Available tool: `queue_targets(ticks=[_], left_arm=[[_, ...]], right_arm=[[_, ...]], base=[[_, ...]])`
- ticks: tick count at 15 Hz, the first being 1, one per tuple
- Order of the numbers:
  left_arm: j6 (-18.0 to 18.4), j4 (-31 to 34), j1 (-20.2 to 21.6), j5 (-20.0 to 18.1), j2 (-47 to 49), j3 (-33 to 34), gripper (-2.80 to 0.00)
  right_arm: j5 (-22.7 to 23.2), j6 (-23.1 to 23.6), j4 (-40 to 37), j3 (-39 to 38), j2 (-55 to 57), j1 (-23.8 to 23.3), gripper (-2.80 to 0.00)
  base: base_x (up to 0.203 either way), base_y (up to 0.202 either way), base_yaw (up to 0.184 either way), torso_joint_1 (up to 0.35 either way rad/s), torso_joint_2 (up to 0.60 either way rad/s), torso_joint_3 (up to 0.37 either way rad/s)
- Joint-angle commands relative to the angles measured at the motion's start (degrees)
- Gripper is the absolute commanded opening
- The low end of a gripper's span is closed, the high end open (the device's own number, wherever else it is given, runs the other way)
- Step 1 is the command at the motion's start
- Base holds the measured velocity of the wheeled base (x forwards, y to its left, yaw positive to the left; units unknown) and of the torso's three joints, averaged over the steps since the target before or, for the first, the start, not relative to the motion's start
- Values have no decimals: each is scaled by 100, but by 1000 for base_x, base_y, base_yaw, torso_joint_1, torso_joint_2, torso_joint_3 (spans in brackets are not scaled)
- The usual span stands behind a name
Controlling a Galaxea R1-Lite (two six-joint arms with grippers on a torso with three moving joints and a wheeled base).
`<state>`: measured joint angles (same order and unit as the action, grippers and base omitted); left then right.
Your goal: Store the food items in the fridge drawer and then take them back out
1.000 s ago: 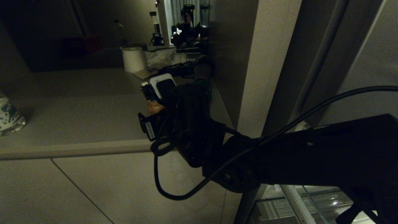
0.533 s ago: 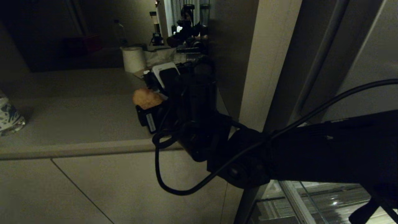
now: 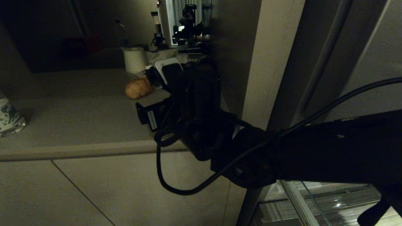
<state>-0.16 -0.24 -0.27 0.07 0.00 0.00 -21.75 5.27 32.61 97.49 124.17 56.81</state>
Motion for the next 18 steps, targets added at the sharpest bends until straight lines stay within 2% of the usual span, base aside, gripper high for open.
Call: queue_targets(ticks=[1, 4, 13, 18], left_arm=[[-2, -2, 0, 1, 9, 0, -280], [-2, -2, 0, 1, 9, 0, -280], [-2, -2, 0, 1, 9, 0, -280], [-2, -2, 0, 1, 9, 0, -280]], right_arm=[[-8, 31, 24, -158, -368, 53, -280], [33, 44, 20, -1032, -1072, 214, -280], [541, 19, 17, -5532, -4464, 473, -280], [679, 5, 10, -7284, -5831, 476, -280]], base=[[0, 0, 0, 0, 0, 0], [0, 0, 0, 0, 0, 0], [0, 0, 0, 0, 0, 0], [0, 0, 0, 0, 0, 0]])
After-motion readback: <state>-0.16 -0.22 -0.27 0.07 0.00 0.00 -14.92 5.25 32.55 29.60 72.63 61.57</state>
